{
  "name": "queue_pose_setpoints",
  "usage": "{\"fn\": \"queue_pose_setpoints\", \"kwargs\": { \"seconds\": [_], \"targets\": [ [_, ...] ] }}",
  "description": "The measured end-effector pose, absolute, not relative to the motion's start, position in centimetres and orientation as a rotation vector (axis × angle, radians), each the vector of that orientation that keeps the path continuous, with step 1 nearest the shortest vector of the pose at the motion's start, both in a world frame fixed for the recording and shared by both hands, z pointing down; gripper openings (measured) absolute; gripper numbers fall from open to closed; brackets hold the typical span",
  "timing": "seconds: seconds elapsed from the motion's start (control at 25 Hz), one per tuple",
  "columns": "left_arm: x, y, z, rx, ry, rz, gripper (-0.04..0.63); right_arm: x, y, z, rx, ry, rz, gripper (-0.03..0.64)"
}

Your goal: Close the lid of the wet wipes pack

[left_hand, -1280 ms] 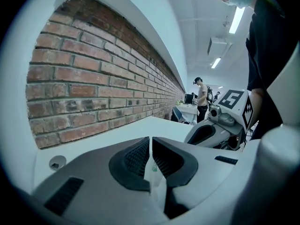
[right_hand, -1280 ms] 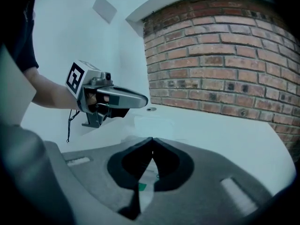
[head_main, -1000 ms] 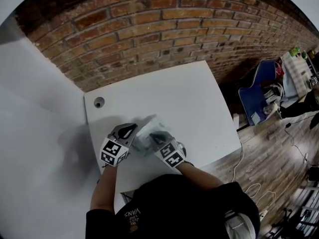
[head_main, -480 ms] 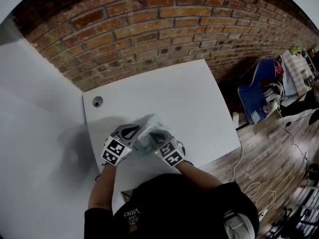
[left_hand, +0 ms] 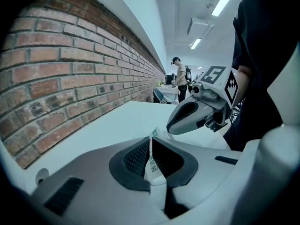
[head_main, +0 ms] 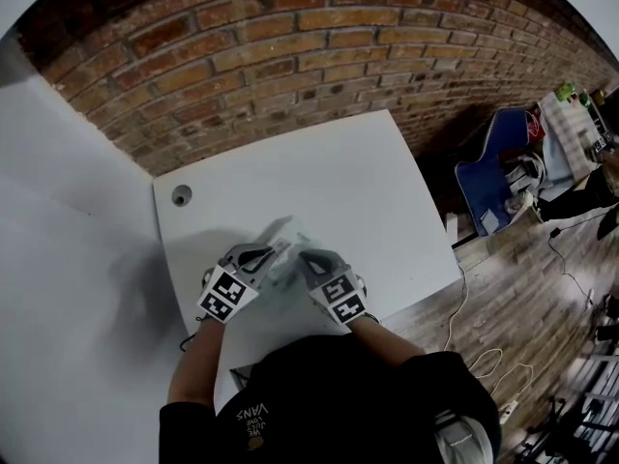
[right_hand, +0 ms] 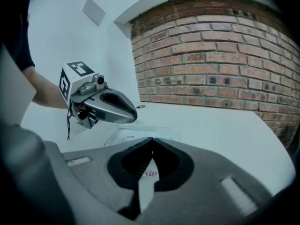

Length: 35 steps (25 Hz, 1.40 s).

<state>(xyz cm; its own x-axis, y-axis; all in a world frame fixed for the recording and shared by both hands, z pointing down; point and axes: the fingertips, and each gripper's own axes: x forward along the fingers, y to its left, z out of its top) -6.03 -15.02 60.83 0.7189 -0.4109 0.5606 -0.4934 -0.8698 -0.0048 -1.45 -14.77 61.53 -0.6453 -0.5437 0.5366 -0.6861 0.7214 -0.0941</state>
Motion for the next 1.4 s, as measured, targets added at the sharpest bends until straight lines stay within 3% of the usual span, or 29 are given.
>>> {"fn": "queue_pose_setpoints", "kwargs": {
  "seconds": [0.72,1.4],
  "targets": [
    [-4.4,-11.9,65.1,2.75,-0.611,1.088,0.024,-2.4,-13.4,60.5,0.92,-2.499,0.397,-0.002],
    [-4.2,-11.8,65.5,2.733,-0.622,1.139,0.024,-4.5,-12.3,63.8,0.765,-2.441,0.333,-0.002]
  ]
}}
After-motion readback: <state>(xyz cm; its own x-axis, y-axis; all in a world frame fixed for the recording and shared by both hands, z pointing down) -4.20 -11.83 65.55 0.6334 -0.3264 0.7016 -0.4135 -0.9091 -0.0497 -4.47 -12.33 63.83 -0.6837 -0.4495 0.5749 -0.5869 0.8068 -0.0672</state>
